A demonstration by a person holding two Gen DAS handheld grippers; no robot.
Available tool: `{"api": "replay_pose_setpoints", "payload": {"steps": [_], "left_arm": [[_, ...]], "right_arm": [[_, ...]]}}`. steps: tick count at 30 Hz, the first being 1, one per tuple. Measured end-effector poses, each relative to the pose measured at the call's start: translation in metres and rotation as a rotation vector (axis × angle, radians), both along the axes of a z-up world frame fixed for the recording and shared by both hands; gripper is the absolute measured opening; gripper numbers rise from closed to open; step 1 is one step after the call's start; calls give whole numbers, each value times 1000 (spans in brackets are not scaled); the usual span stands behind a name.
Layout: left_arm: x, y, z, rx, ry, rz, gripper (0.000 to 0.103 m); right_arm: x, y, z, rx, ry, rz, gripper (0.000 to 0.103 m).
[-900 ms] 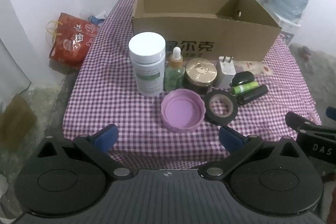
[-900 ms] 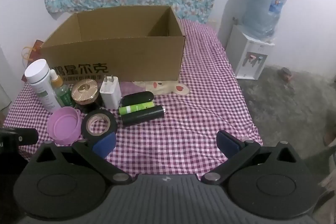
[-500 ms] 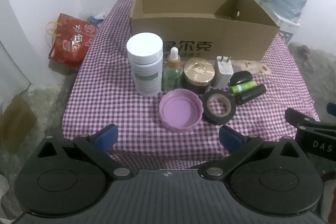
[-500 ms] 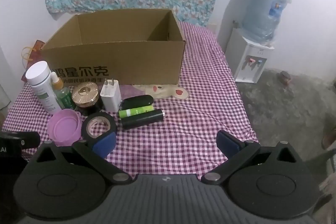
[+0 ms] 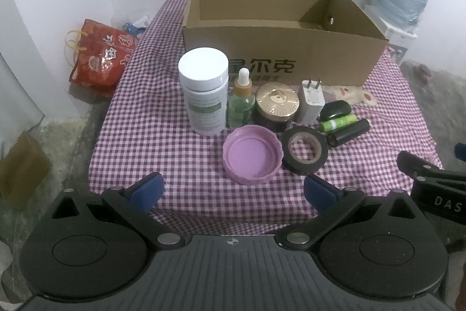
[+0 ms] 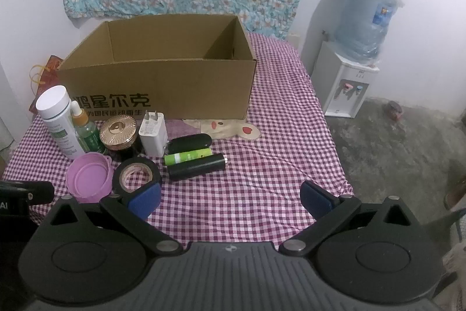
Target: Organize rigid objects
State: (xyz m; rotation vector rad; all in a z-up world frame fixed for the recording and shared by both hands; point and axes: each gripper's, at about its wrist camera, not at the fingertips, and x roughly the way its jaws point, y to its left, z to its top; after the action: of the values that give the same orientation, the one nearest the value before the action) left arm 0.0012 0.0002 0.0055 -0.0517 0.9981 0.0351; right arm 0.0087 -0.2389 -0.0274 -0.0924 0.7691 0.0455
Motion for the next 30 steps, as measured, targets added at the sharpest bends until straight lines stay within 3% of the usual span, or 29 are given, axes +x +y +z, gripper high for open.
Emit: {"api": "replay_pose_setpoints", "payload": {"steps": [30], "left_arm": [[0, 4, 1, 10, -5, 6, 102]], "right_arm": [[1, 2, 3, -4, -4, 6, 103]]}}
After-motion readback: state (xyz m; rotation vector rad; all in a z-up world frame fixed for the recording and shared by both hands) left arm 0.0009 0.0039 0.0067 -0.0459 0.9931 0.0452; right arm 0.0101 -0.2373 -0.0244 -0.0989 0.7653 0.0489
